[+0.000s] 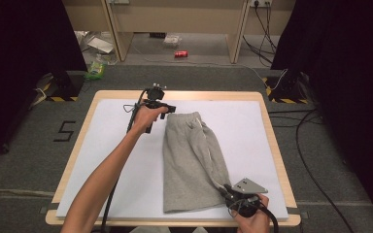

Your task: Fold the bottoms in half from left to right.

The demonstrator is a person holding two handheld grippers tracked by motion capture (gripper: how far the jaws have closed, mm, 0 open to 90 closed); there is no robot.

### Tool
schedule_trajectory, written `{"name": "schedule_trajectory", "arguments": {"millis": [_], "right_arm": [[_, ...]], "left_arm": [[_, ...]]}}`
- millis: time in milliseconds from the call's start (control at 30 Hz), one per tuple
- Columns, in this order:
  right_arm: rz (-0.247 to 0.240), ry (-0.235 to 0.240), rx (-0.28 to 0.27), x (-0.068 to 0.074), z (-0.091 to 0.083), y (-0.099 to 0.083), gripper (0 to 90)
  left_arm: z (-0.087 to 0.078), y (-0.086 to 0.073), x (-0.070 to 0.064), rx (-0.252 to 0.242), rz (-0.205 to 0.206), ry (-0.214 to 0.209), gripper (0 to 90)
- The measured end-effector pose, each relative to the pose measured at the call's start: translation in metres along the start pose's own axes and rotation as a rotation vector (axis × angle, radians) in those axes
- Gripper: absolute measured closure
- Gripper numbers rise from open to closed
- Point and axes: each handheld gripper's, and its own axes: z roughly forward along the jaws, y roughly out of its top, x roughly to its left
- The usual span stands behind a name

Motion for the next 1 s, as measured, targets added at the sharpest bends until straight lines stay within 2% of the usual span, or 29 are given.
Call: {"name": "schedule_trajectory", "arguments": {"millis": [100,200,267,300,333,367,433,467,533,633,733,833,933,1000], "right_arm": [[0.007,-0.035,-0.004,-0.009,-0.005,-0.001,85.3],[0.024,-0.086,0.024,-0.021,-0.007,-0.009,85.6],[0.045,-0.082,0.038,-0.025,-0.004,-0.016,85.6],[0.072,-0.069,0.029,-0.027,-0.005,-0.016,84.5],[0.072,-0.069,0.029,-0.027,-0.005,-0.016,84.5],[0.078,-0.076,0.028,-0.027,-0.006,-0.014,81.9],[0.096,-0.095,0.028,-0.029,-0.007,-0.012,68.1],[0.112,-0.091,0.013,-0.03,-0.008,-0.01,64.8],[0.127,-0.076,-0.039,-0.034,-0.011,-0.002,60.7],[0.119,-0.081,-0.087,-0.041,-0.011,0.02,57.4],[0.108,-0.026,-0.094,-0.047,0.002,0.044,54.5],[0.115,0.024,-0.07,-0.054,0.025,0.064,51.1],[0.102,0.038,-0.065,-0.059,0.05,0.078,49.5],[0.093,0.024,-0.053,-0.061,0.064,0.087,48.4]], "left_arm": [[-0.005,-0.006,0.008,-0.003,-0.003,0.0,49.7],[-0.01,-0.014,0.015,-0.007,-0.004,-0.005,49.3],[-0.012,-0.02,0.02,-0.014,-0.006,-0.001,48.9],[-0.013,-0.023,0.022,-0.015,-0.011,-0.002,48.9],[-0.014,-0.025,0.025,-0.017,-0.018,-0.005,48.9],[-0.014,-0.028,0.026,-0.016,-0.022,-0.003,48.9],[-0.014,-0.033,0.028,-0.004,-0.012,-0.004,48.8],[-0.013,-0.036,0.028,-0.008,-0.017,-0.01,48.6],[-0.013,-0.04,0.027,-0.013,-0.03,-0.031,48.3],[-0.01,-0.046,0.023,-0.01,-0.034,-0.05,47.8],[-0.01,-0.051,0.021,-0.013,-0.05,-0.076,46.8],[-0.011,-0.055,0.018,-0.015,-0.036,-0.079,45.6],[-0.014,-0.06,0.014,-0.02,-0.011,-0.075,44.1],[-0.015,-0.062,0.013,-0.017,-0.002,-0.074,42.5]]}}
